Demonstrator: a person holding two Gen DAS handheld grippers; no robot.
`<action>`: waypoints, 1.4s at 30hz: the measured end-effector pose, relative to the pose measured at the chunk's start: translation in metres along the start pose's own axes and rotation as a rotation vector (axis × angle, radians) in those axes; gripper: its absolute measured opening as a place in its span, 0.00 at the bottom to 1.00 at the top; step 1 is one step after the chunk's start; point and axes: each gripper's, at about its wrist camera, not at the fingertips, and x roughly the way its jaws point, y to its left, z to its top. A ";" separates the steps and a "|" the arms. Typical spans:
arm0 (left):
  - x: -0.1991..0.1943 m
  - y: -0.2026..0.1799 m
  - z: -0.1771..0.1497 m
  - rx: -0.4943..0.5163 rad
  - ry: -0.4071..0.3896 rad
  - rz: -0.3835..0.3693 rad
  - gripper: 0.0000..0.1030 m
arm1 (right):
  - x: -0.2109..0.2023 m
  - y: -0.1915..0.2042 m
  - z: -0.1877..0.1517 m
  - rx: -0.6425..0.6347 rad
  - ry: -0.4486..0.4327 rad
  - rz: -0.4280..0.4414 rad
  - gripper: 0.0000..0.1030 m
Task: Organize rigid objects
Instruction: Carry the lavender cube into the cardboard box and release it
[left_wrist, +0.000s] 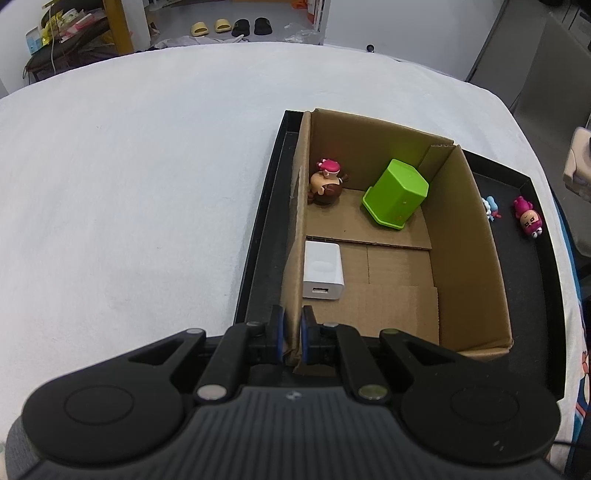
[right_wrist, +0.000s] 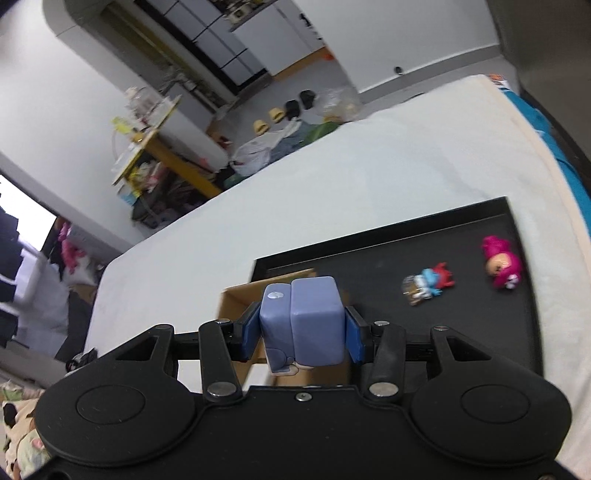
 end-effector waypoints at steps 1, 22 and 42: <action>-0.001 0.000 0.000 -0.001 0.000 -0.002 0.08 | 0.002 0.004 -0.001 -0.009 0.006 -0.002 0.44; -0.002 0.014 -0.005 -0.054 -0.002 -0.080 0.09 | 0.075 0.072 -0.023 -0.129 0.142 -0.016 0.44; 0.000 0.021 -0.005 -0.072 0.003 -0.131 0.10 | 0.141 0.072 -0.048 -0.101 0.152 -0.162 0.45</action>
